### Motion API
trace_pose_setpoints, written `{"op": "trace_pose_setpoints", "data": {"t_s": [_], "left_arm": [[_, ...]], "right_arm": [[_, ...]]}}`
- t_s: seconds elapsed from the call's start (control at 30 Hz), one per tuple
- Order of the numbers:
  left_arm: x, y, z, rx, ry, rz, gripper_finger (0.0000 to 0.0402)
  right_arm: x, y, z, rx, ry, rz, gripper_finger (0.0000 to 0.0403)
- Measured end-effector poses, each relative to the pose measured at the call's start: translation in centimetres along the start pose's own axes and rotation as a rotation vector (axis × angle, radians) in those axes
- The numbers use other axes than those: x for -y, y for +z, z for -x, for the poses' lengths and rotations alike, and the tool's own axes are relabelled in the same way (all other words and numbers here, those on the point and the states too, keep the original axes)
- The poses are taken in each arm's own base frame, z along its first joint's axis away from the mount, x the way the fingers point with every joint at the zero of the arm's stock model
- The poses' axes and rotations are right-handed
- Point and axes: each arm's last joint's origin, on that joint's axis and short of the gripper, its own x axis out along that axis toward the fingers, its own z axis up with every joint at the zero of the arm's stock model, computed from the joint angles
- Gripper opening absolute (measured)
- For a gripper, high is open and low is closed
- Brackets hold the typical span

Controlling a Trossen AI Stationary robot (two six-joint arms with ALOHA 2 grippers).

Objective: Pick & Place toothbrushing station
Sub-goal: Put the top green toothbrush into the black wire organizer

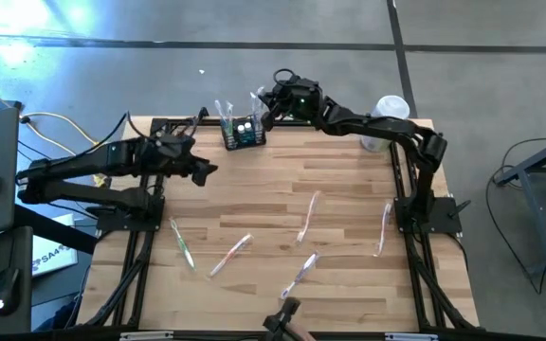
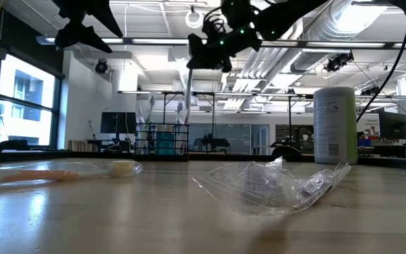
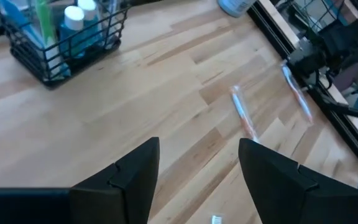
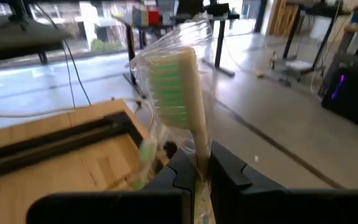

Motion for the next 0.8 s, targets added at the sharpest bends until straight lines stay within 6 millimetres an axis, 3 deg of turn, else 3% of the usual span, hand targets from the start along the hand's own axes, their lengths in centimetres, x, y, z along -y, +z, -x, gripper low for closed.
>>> {"op": "trace_pose_setpoints", "data": {"t_s": [0.17,0.53,0.8], "left_arm": [[-0.7,0.6,-0.2,-0.017,0.0,0.015,0.0216],[-0.7,0.5,-1.7,-0.099,0.014,-0.002,0.0216],[-0.3,0.4,-3.0,-0.163,-0.002,-0.002,0.0216]], "right_arm": [[-0.1,-2.0,-1.3,-0.05,0.046,-0.003,0.0013],[-0.3,-2.2,-1.6,-0.037,0.052,0.029,0.0013],[-0.8,-4.2,-2.9,-0.071,0.06,0.031,0.0013]]}}
